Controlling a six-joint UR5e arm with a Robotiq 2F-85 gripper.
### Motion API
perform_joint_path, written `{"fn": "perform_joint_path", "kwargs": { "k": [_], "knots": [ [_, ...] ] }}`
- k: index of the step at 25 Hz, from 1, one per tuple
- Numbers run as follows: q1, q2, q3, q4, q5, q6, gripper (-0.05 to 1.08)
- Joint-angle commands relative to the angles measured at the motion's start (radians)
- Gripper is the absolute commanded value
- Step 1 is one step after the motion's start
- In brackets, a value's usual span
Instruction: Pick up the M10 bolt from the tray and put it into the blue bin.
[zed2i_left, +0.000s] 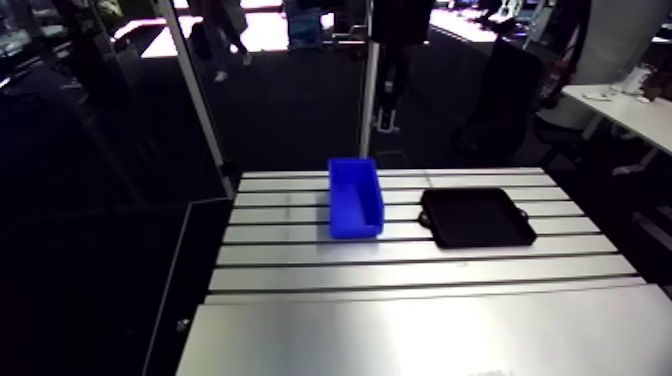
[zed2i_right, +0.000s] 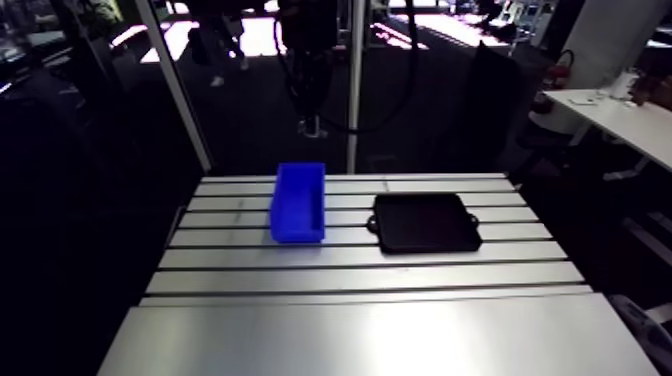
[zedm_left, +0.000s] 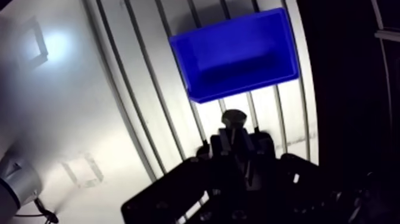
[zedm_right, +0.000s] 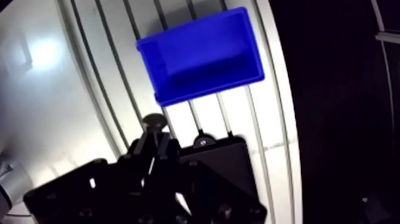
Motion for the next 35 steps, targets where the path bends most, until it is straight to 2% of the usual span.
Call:
{"fn": "perform_joint_path", "kwargs": {
  "k": [1,10,16,21,35],
  "knots": [
    [0.031,0.009,0.067,-0.080,-0.034,-0.055,0.99],
    [0.062,0.056,0.118,-0.269,-0.034,-0.044,0.98],
    [0.060,0.104,0.135,-0.308,-0.036,-0.039,0.98],
    [0.057,0.138,0.167,-0.402,-0.036,-0.043,0.97],
    [0.051,0.208,0.173,-0.436,-0.033,-0.041,0.95]
  ]
}}
